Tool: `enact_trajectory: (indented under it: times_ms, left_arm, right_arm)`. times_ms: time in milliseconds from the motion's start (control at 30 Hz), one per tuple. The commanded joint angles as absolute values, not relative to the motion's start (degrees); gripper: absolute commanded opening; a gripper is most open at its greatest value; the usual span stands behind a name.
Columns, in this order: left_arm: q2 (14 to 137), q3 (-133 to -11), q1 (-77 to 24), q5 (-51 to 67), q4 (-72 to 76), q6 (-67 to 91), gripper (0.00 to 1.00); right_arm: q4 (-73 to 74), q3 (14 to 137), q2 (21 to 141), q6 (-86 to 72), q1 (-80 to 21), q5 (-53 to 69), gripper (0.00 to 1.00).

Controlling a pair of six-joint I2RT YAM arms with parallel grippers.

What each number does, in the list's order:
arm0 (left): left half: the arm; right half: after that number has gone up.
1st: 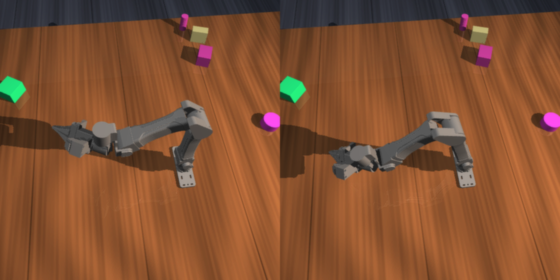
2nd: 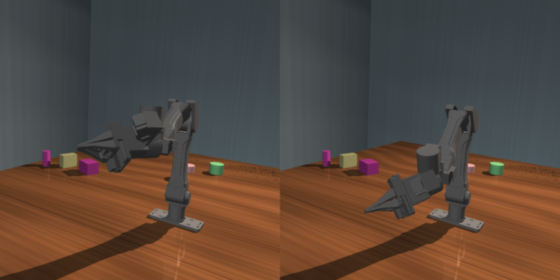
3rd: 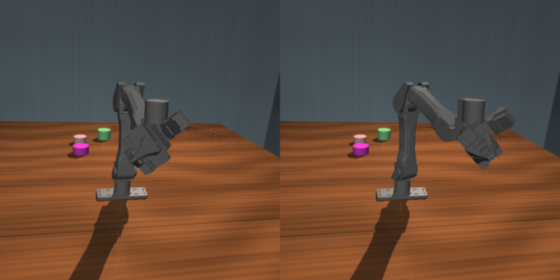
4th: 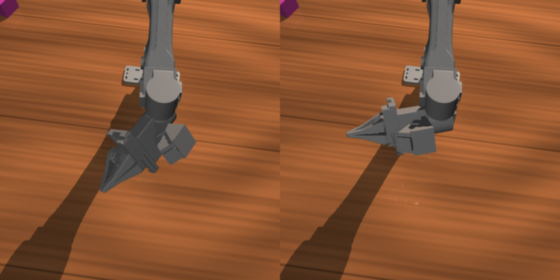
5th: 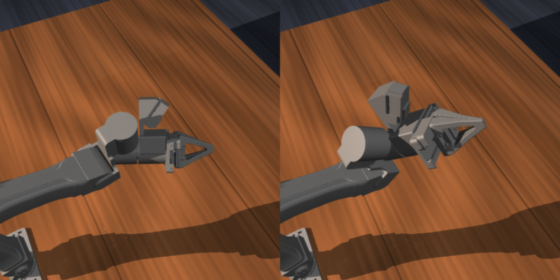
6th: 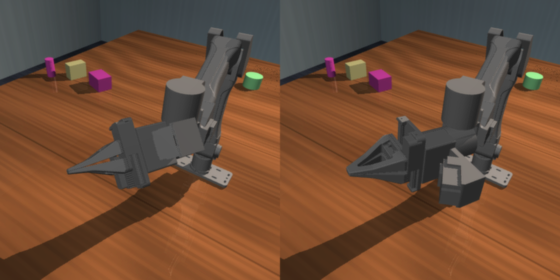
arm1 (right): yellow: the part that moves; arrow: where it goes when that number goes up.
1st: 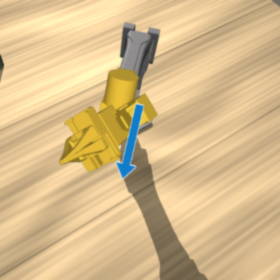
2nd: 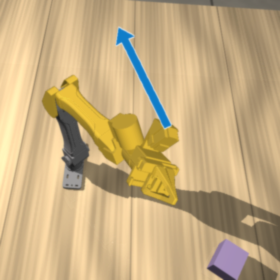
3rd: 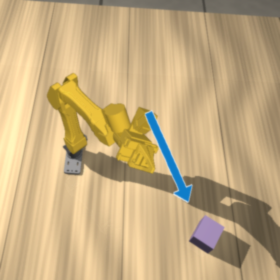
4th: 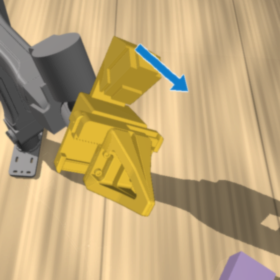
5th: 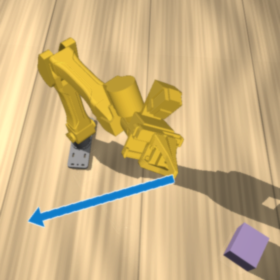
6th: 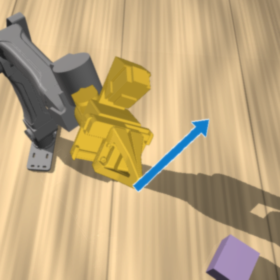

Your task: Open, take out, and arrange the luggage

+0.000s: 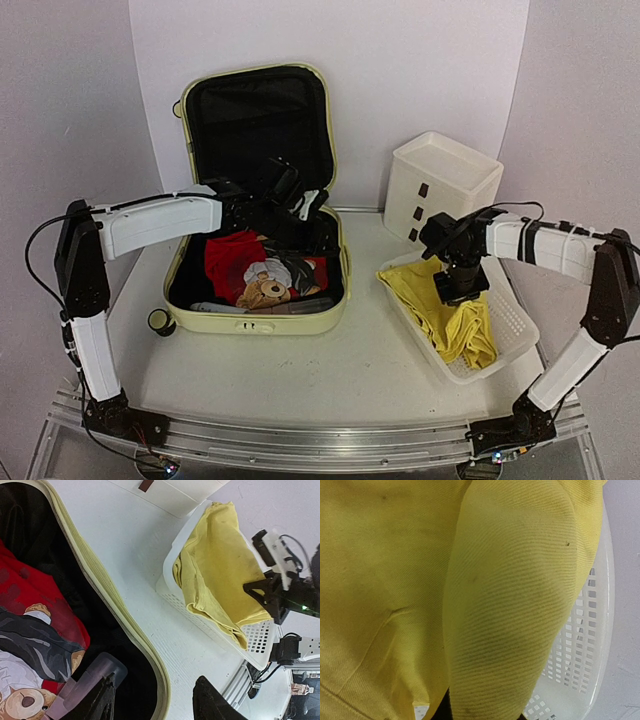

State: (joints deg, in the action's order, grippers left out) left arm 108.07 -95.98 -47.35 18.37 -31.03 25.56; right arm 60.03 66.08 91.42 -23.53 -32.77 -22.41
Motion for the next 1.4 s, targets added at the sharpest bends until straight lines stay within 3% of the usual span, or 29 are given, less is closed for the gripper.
enact_trajectory:
  times_ms: [0, 167, 300, 433, 633, 767, 900, 1200, 1267, 1333, 1367]
  left_arm:
    - [106.63, -96.41, -47.53, 17.31, -30.46, 25.02, 0.54]
    - [104.59, -96.59, -47.02, 14.81, -30.50, 23.95, 0.54]
    - [102.55, -96.59, -45.75, 13.79, -30.57, 23.37, 0.54]
    - [101.44, -96.82, -44.77, 13.23, -30.67, 22.63, 0.54]
    - [104.81, -98.39, -44.73, 15.06, -30.87, 22.29, 0.54]
    - [106.77, -98.87, -44.74, 16.53, -30.83, 22.71, 0.54]
    - [107.75, -98.85, -44.81, 17.67, -30.77, 22.76, 0.54]
    - [111.28, -100.83, -45.09, 19.25, -30.81, 22.85, 0.54]
    - [111.76, -101.27, -45.08, 19.38, -30.76, 22.86, 0.54]
    - [111.89, -101.28, -45.09, 19.35, -30.81, 22.70, 0.54]
    - [111.85, -101.22, -45.09, 19.26, -30.77, 22.53, 0.54]
  right_arm:
    - [54.77, 75.45, 78.78, -19.09, -32.96, -9.33, 0.07]
    - [54.65, 86.24, 71.58, -19.16, -33.13, 17.33, 0.07]
    - [54.29, 91.33, 69.12, -22.26, -33.14, 28.84, 0.07]
    - [55.51, 89.61, 69.00, -24.57, -32.20, 25.75, 0.07]
    - [54.14, 74.17, 76.52, -19.67, -23.66, 29.29, 0.07]
    - [52.78, 67.52, 84.32, -16.27, -16.40, 16.29, 0.07]
    - [45.57, 64.54, 85.28, -13.29, -15.47, 5.49, 0.17]
    - [35.37, 62.31, 89.56, -9.92, -15.56, 3.40, 0.26]
    - [32.57, 61.72, 90.34, -9.37, -15.56, 1.48, 0.37]
    - [31.96, 62.16, 92.00, -9.60, -15.56, -1.40, 0.53]
    - [32.22, 62.52, 92.39, -10.34, -15.60, -3.20, 0.54]
